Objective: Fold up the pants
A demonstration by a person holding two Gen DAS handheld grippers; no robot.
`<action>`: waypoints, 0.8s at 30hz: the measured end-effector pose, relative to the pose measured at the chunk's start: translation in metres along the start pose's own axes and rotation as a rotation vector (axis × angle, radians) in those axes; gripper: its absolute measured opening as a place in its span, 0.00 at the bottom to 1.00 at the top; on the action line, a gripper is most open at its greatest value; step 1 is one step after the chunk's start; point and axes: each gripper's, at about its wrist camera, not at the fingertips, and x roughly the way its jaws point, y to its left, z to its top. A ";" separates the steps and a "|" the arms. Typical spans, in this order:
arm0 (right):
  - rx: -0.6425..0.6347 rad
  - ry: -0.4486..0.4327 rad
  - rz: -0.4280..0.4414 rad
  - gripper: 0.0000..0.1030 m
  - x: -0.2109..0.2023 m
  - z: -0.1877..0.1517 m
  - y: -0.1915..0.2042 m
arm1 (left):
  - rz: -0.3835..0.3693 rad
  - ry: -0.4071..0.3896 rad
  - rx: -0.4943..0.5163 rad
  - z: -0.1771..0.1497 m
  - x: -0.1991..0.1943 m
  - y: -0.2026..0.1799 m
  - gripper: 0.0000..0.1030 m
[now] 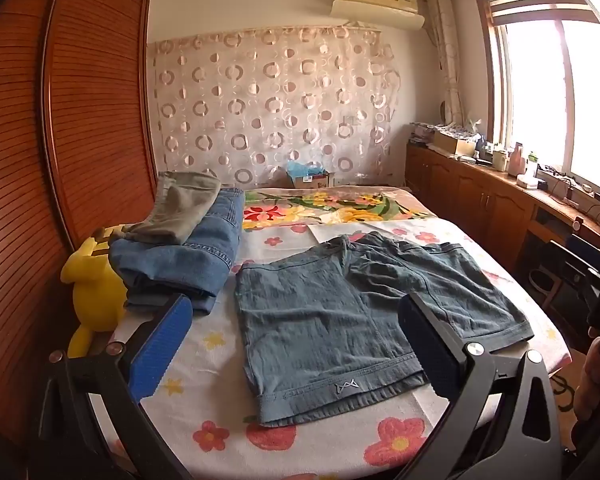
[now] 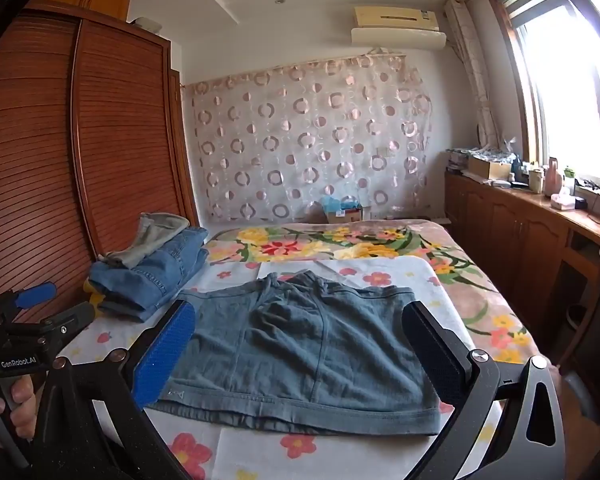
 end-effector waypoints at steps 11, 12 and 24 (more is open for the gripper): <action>-0.011 -0.005 -0.003 1.00 0.001 -0.003 0.006 | -0.002 -0.003 -0.002 0.000 0.000 0.000 1.00; -0.012 -0.007 -0.002 1.00 0.000 -0.004 0.006 | -0.002 -0.003 -0.002 0.000 0.000 0.000 1.00; -0.011 -0.002 0.007 1.00 0.003 -0.003 0.006 | -0.002 -0.007 -0.005 0.000 0.000 0.000 1.00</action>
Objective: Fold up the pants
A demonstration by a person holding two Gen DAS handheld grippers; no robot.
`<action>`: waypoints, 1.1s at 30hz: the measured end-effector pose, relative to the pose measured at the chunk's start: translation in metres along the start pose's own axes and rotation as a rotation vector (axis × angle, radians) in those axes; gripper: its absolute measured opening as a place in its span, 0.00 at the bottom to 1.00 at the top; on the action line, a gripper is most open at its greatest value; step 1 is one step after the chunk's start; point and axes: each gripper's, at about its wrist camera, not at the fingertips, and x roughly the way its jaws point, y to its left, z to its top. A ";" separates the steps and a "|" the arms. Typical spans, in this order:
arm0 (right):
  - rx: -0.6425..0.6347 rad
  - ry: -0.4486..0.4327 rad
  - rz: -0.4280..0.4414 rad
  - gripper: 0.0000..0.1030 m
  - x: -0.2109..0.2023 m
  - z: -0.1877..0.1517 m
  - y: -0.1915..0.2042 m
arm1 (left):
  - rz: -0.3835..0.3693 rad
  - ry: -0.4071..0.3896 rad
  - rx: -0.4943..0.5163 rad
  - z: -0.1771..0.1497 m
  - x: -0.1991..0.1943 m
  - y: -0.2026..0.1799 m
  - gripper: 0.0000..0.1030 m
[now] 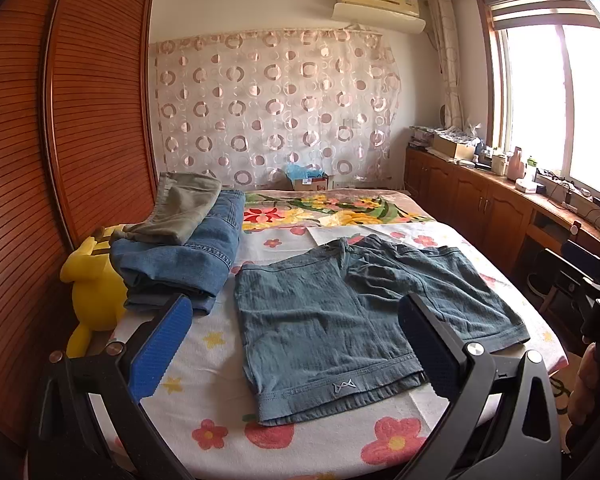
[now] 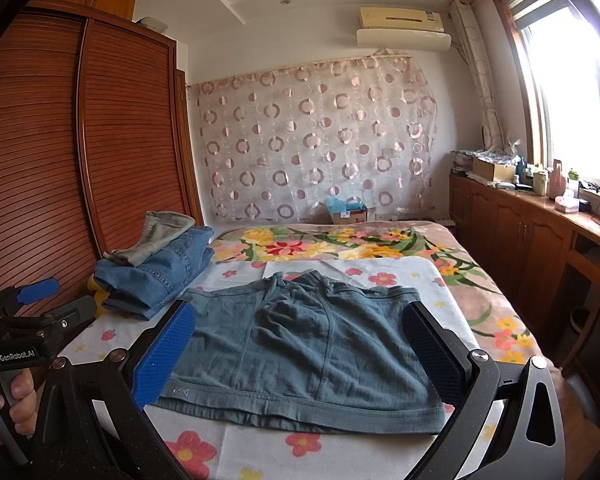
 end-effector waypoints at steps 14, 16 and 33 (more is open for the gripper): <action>0.000 -0.003 0.003 1.00 -0.002 0.000 -0.001 | -0.001 -0.002 -0.003 0.000 0.000 0.000 1.00; 0.000 -0.002 0.003 1.00 -0.001 0.000 0.000 | -0.002 -0.003 -0.003 0.000 0.000 0.000 1.00; -0.002 -0.004 0.004 1.00 -0.002 0.000 0.000 | -0.002 -0.006 -0.005 0.000 0.000 0.000 1.00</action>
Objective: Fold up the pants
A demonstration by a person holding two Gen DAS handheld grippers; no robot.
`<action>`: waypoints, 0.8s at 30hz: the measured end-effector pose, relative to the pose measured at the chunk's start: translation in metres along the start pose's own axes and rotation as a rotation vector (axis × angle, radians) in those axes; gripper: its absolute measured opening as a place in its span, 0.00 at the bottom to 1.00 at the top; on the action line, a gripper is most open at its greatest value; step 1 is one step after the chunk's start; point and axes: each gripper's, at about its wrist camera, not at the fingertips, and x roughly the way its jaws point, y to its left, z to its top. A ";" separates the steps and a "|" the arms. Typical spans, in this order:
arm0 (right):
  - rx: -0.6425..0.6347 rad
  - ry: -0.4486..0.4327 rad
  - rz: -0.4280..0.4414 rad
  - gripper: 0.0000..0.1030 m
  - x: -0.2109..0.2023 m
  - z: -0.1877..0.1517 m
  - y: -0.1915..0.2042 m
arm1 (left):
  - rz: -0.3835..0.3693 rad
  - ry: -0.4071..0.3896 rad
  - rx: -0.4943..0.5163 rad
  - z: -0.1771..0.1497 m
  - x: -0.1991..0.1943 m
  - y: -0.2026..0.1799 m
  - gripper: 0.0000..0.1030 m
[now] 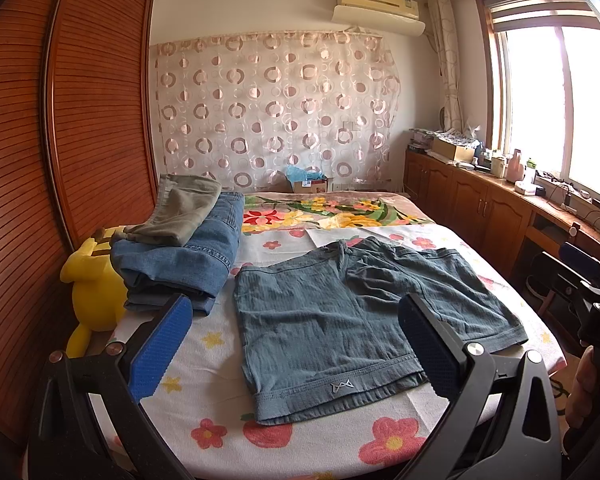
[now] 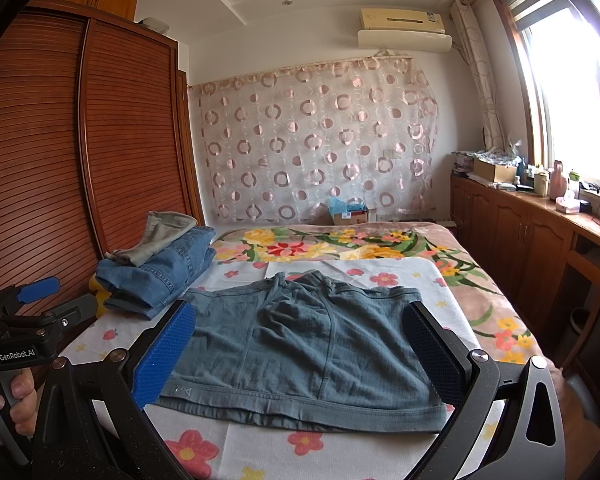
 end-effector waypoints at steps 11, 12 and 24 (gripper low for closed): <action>0.001 -0.001 0.001 1.00 0.000 0.000 0.000 | 0.000 -0.002 0.000 0.000 0.000 0.000 1.00; 0.001 -0.001 0.002 1.00 0.000 0.000 0.000 | 0.000 -0.002 -0.001 0.000 0.000 0.000 1.00; -0.002 -0.003 0.002 1.00 -0.001 0.000 0.002 | -0.005 -0.003 -0.002 0.003 -0.003 -0.003 1.00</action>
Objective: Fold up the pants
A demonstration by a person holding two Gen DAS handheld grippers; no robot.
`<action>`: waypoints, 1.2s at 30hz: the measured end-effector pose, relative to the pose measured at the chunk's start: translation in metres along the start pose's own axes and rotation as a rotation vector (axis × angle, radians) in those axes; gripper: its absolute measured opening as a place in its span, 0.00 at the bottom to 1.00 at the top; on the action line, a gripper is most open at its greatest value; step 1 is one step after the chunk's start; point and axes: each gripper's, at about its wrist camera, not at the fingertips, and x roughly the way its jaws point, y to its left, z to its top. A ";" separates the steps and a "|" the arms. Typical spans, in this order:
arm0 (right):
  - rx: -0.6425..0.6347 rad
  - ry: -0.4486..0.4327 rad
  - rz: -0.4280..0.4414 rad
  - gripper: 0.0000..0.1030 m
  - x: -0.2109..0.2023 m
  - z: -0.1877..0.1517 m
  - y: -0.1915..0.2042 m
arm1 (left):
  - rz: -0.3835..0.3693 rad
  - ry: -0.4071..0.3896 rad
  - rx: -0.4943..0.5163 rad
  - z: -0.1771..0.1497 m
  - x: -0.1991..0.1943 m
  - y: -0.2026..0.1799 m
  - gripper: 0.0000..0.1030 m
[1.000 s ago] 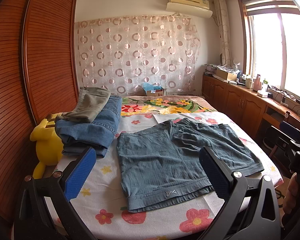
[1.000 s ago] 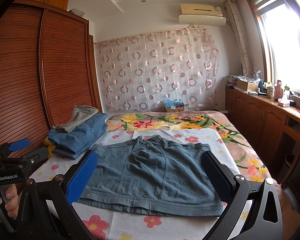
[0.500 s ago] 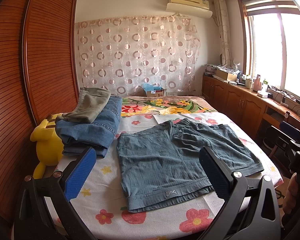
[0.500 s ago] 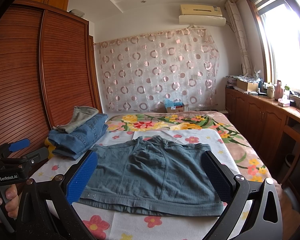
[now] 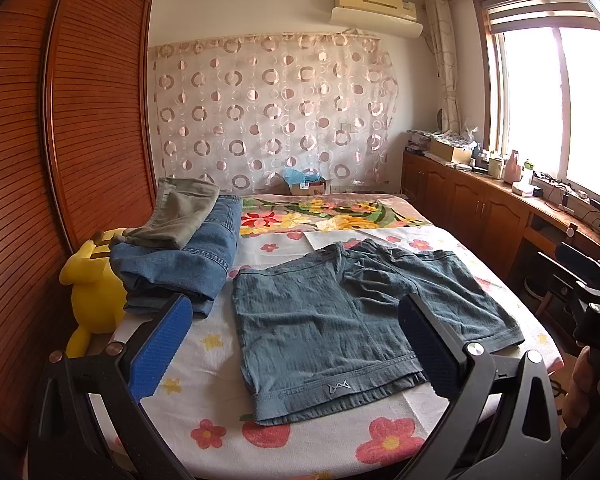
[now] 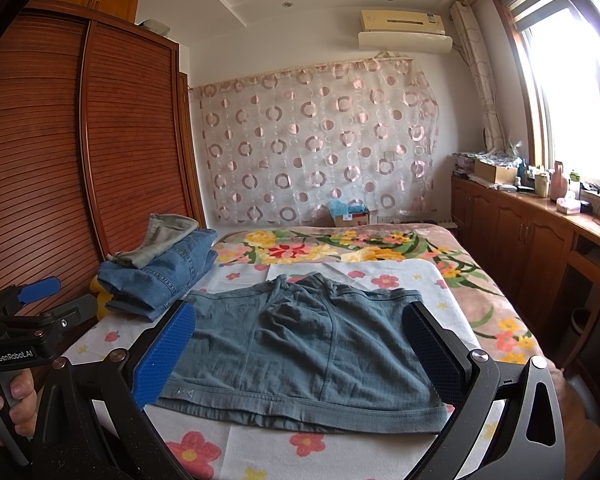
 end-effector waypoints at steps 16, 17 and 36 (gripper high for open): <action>0.002 -0.002 0.002 1.00 -0.001 0.001 0.002 | -0.005 0.008 -0.002 0.004 -0.003 -0.003 1.00; 0.002 -0.001 0.001 1.00 -0.001 0.002 0.002 | -0.007 0.012 -0.002 0.004 -0.003 -0.003 1.00; -0.018 0.071 -0.025 0.96 0.026 0.006 -0.015 | -0.098 0.129 0.084 -0.001 0.067 -0.005 1.00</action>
